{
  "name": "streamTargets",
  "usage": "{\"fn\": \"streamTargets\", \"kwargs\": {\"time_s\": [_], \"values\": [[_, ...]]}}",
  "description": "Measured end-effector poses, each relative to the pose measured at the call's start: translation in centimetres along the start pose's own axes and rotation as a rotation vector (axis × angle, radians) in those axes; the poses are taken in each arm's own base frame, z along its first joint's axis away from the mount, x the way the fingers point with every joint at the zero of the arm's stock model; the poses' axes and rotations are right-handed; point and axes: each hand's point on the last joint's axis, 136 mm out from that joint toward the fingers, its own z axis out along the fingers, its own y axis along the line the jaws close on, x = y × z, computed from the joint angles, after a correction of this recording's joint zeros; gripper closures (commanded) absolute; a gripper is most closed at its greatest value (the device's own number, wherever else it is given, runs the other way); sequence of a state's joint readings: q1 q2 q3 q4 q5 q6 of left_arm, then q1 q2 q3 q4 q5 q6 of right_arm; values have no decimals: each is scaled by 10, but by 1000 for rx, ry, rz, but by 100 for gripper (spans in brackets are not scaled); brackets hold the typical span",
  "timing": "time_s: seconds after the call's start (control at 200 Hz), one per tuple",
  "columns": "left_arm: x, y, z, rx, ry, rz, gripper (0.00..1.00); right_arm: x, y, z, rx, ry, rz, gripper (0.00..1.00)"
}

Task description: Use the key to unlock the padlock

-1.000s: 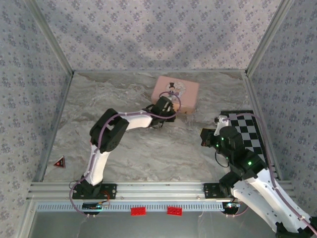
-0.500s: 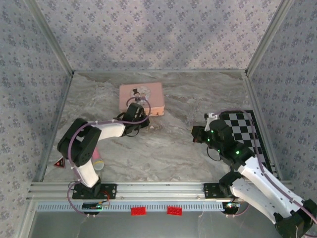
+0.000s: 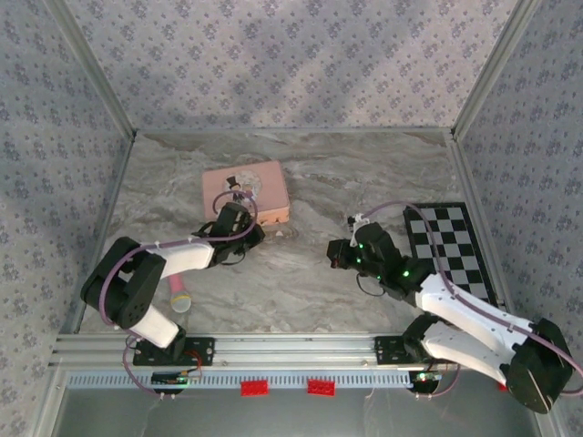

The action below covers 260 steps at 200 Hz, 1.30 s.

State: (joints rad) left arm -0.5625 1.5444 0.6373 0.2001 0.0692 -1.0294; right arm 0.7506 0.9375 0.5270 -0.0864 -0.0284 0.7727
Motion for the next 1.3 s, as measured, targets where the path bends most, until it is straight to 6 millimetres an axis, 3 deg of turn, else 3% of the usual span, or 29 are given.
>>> {"fn": "streamTargets", "kwargs": {"time_s": [0.225,0.895,1.299], "values": [[4,-12,-5,73,19,-117,100,28,-4,19,-27,47,145,100],[22,-34,-8,151,8,-283,100,40,-8,31,-113,-36,517,100],[41,-46,-9,159,6,-314,100,47,8,37,-160,-56,663,100]]}}
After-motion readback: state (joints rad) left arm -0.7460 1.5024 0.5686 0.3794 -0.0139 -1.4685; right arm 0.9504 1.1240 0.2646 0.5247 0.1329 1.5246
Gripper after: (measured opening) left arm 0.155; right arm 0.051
